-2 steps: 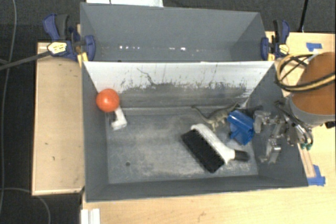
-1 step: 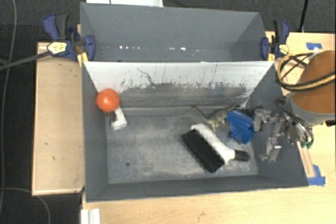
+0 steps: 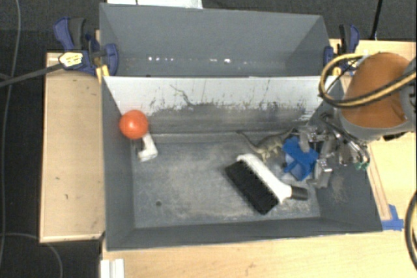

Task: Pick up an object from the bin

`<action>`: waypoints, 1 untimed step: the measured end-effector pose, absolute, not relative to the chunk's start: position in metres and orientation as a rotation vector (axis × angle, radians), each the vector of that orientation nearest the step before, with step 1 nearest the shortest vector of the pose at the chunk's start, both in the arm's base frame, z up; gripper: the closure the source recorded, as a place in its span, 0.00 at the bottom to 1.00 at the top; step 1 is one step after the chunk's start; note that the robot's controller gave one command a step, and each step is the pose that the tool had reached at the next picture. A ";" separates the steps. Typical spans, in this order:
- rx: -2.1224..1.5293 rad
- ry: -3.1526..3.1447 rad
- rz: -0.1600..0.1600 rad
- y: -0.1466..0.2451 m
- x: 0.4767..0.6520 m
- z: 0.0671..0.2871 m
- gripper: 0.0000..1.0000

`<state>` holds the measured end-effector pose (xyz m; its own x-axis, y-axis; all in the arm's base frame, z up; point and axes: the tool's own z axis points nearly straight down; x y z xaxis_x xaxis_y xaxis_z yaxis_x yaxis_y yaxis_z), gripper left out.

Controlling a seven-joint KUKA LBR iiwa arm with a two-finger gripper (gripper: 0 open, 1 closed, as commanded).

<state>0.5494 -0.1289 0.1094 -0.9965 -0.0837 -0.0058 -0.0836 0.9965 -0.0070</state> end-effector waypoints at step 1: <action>-0.291 3.116 -0.001 -0.099 0.560 0.073 0.00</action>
Offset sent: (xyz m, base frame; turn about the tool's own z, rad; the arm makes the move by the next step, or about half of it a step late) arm -0.0050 0.0526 -0.0394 0.0889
